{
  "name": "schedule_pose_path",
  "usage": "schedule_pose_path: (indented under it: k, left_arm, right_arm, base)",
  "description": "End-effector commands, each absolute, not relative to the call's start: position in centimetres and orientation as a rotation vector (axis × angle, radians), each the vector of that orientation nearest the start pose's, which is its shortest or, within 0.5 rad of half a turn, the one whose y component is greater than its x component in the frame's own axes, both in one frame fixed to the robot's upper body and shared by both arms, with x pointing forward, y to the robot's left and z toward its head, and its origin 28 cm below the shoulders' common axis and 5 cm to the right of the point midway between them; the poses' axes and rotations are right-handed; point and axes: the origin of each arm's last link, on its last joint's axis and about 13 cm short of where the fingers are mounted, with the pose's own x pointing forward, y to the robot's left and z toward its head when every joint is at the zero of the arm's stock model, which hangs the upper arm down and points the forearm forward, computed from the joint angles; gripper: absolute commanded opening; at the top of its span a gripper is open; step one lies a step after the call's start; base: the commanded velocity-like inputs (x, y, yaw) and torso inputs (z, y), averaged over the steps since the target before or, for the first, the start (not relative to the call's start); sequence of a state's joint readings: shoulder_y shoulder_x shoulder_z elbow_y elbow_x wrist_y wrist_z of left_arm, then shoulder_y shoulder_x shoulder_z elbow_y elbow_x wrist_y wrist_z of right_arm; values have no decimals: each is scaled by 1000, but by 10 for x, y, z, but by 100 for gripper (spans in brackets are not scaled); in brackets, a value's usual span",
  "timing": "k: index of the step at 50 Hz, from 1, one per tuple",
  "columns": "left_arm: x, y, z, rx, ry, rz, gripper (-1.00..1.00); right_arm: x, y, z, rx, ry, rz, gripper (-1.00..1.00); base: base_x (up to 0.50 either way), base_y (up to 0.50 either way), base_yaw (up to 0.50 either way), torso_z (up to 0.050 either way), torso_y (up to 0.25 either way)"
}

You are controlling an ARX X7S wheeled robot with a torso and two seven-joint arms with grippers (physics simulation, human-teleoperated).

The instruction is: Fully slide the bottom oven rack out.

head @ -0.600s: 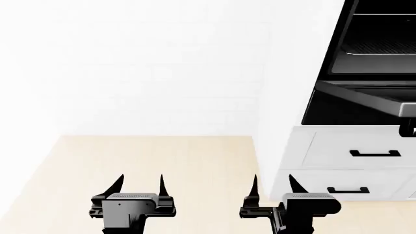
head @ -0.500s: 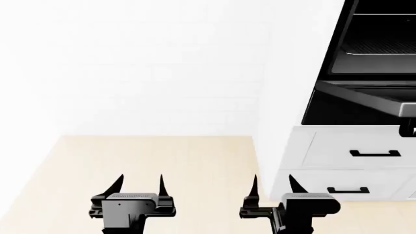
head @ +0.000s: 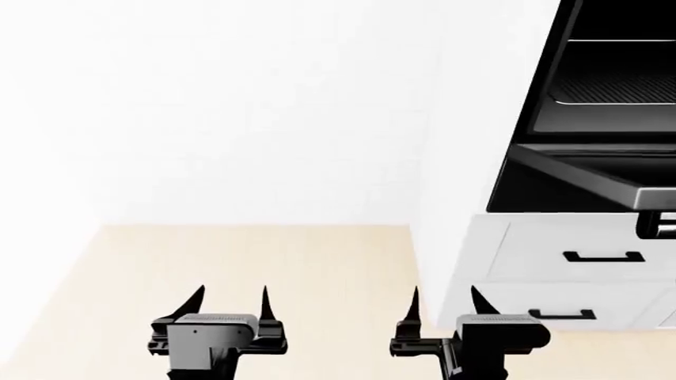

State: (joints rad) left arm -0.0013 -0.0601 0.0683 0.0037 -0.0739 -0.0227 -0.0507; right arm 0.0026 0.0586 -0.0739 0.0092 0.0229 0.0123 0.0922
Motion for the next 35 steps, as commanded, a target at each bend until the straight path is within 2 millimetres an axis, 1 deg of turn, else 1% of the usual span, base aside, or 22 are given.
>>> schedule_pose_path:
  k: [1, 16, 19, 20, 23, 26, 28, 32, 35]
  left_arm:
    - [210, 205, 12, -10, 31, -18, 100]
    - [209, 206, 12, -19, 37, -11, 100]
    - [209, 207, 16, -39, 46, -4, 100]
    - [209, 209, 18, -57, 53, -3, 100]
    - [206, 212, 35, -76, 88, 14, 100]
    - [206, 214, 66, -82, 124, 31, 100]
    - [205, 215, 85, -94, 139, 31, 100]
    - [204, 218, 120, -100, 157, 3, 100]
    - [205, 221, 147, -71, 159, -20, 100]
  right_arm:
    - [209, -96, 10, -41, 23, -17, 100]
    - [208, -98, 11, -21, 41, -26, 100]
    - [206, -100, 16, 22, 47, -12, 100]
    - [204, -99, 20, 51, 45, 2, 100]
    - [197, -98, 43, 94, 29, 48, 100]
    - [193, -98, 78, 73, -19, 65, 100]
    - [192, -100, 96, 65, -43, 61, 100]
    - [191, -105, 125, 43, -69, 67, 100]
    - [192, -109, 146, 33, -82, 69, 100]
  base:
    - [0, 0, 0, 50, 0]
    - [0, 0, 0, 50, 0]
    - [0, 0, 0, 49, 0]
    - [0, 0, 0, 0, 0]
    - [0, 0, 0, 0, 0]
    - [0, 0, 0, 0, 0]
    - [0, 0, 0, 0, 0]
    - [0, 0, 0, 0, 0]
    - [0, 0, 0, 0, 0]
